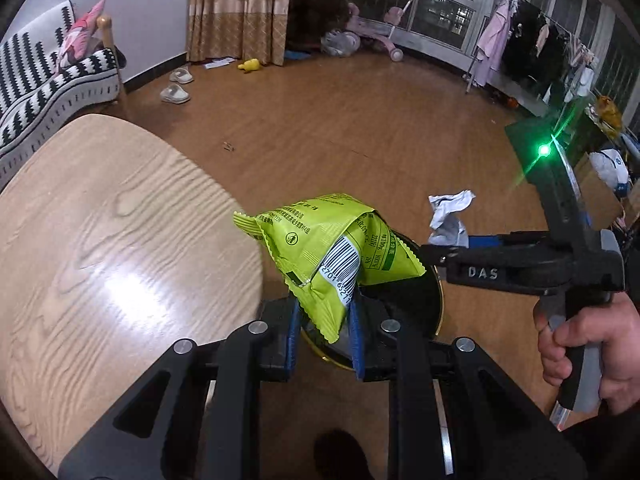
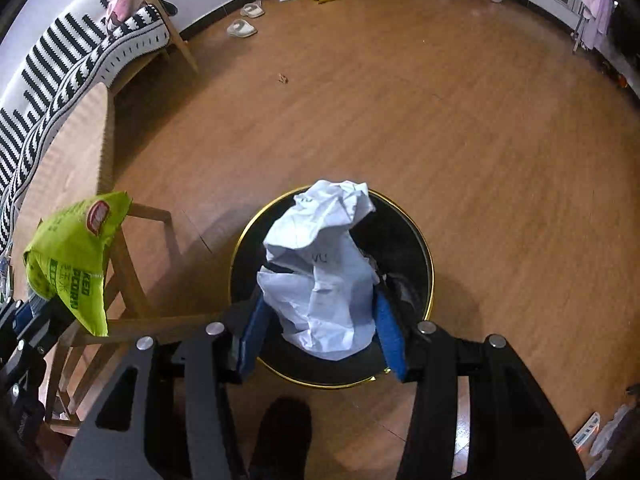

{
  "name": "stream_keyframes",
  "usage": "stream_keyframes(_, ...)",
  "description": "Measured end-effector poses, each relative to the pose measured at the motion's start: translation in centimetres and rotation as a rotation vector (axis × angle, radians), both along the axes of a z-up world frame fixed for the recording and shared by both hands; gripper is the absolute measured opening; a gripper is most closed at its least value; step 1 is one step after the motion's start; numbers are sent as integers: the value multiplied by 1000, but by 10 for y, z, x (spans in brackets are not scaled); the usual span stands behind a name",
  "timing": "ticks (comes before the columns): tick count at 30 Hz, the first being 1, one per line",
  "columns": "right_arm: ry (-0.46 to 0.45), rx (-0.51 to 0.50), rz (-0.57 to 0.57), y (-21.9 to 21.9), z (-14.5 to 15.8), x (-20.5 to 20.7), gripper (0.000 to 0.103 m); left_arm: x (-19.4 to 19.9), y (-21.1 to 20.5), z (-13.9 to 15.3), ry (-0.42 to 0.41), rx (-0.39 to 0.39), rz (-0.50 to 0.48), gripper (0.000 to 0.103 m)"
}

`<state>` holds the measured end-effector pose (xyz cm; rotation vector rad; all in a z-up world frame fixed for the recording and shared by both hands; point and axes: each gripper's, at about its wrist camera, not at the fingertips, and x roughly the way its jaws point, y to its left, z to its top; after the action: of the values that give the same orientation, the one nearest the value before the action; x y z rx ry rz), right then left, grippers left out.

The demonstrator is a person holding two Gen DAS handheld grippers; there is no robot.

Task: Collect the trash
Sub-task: 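Carry the snack bag and paper over the bin and open both tools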

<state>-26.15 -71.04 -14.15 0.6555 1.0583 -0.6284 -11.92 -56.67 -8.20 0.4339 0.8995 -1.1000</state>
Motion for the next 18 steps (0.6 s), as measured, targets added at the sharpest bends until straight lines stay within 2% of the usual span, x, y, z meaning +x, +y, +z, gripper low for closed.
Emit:
stream_keyframes(6,-5,5,-2,-4,-2,-9,51,5,-9,-4,7,12,-4,20)
stream_keyframes(13,-12,11,-8,-1,0,1,53,2,-16,-6,11,12,-5,20)
stream_keyframes(14,-21,14,-6,-2,1,2,54,2,-17,-7,12,14,-6,20)
stream_keyframes(17,-34,11,-3,-6,3,-1,73,-1,-20,-8,11,17,-9,20)
stream_keyframes(18,-36,2,-6,-6,5,-2,74,0,-19,-10,11,18,-12,20)
